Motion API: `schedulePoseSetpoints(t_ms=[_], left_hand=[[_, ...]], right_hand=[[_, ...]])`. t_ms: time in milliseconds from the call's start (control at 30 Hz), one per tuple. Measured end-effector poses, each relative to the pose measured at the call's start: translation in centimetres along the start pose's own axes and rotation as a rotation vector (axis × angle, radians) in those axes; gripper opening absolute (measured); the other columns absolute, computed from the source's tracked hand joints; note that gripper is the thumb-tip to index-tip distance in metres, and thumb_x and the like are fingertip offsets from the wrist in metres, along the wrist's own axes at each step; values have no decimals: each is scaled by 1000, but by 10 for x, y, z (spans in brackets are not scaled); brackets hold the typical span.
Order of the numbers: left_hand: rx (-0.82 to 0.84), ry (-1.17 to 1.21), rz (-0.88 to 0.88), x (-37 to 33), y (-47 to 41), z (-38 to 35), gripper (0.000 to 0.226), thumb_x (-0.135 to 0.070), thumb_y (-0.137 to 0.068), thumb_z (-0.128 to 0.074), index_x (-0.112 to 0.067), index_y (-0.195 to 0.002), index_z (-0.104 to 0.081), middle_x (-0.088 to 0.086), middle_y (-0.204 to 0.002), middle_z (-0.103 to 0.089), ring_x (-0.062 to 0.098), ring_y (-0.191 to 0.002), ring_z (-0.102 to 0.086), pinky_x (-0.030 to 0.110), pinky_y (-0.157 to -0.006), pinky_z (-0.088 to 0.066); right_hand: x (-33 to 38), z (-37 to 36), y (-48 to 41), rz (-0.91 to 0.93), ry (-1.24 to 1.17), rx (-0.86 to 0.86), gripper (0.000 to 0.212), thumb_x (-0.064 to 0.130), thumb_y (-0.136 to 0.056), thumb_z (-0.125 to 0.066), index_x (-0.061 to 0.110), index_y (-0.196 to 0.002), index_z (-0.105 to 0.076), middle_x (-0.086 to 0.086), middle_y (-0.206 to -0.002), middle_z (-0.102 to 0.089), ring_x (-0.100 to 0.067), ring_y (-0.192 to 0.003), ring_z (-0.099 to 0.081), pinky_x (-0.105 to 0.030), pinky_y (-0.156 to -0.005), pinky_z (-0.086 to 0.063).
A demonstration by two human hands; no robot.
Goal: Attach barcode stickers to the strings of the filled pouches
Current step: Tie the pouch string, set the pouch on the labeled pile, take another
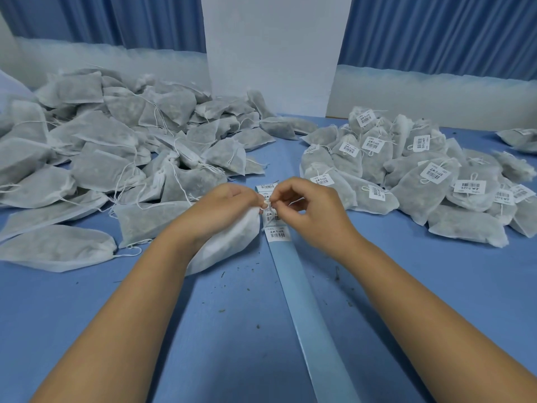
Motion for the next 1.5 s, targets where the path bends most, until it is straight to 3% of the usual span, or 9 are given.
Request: schedulePoseSetpoints(t_ms=[300,467,667,767,933,1000,1167,1333,1500], left_hand=[[-43,55,46,0,-1,2,23,-23,-91,-61,-23,-74,-76,-6,-83,-71,5,-86,-59,21,-85,-41],[-53,56,61,1,-1,2,22,-24,-93,-60,-9,-92,-76,10,-98,-74,10,-92,-58,25,-85,-40],[24,27,-5,2,0,3,9,-32,-84,-73,-24,-84,-75,-12,-89,-75,-6,-88,-64,13,-83,-43],[110,-46,-33,7,1,2,39,-48,-63,-81,-30,-97,-75,-10,-106,-74,0,-107,-64,24,-98,-42],[66,-87,-47,7,0,-4,5,-34,-81,-80,-29,-80,-80,-15,-68,-62,-2,-63,-51,13,-64,-37],[38,-85,-73,7,0,-4,13,-31,-84,-76,-24,-73,-79,-16,-58,-57,-4,-55,-46,8,-54,-34],[30,-64,-119,4,2,-6,25,-22,-87,-73,-23,-63,-72,-15,-56,-55,-2,-54,-44,9,-53,-33],[57,-94,-204,5,2,-10,17,-22,-91,-68,-14,-76,-69,2,-71,-55,16,-71,-45,31,-70,-34],[35,-371,-360,1,6,-22,26,-19,-95,-53,-16,-71,-44,-12,-60,-40,6,-57,-35,24,-55,-27]], right_hand=[[4,-1,2,-70,-90,-37,34,1,-84,-68,34,-77,-71,7,-78,-73,-19,-73,-68,-28,-74,-57],[5,-5,2,-145,-275,-19,10,8,-79,-80,18,-80,-76,8,-77,-75,-5,-71,-69,-17,-70,-52],[2,-2,-1,-173,-272,-16,13,6,-82,-75,19,-77,-74,13,-69,-72,-1,-65,-64,-15,-65,-51],[1,-1,-2,-199,-302,-30,10,6,-84,-74,15,-80,-74,-2,-79,-76,-17,-75,-72,-29,-77,-58],[2,-2,-4,-218,-327,-38,15,4,-86,-72,18,-79,-72,4,-69,-72,-11,-67,-67,-28,-76,-57],[1,-2,-4,-239,-341,-59,13,4,-88,-69,16,-81,-70,5,-68,-69,-10,-67,-64,-30,-76,-57],[-1,-1,-4,-307,-432,-96,11,11,-100,-51,16,-90,-53,5,-68,-71,-7,-65,-63,-19,-57,-50],[2,-1,-5,-367,-498,-112,11,14,-102,-46,17,-91,-47,2,-66,-69,-8,-51,-53,-18,-43,-38],[3,-1,-6,-465,-623,-139,11,12,-101,-45,16,-91,-46,2,-60,-64,-7,-44,-45,-18,-38,-31]])
Point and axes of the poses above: each hand's wrist, its own y-axis away from the middle knuckle, its own z-axis out of the back of the hand, x = y × z, the point moved 1 cm from there along -y, towards the middle knuckle
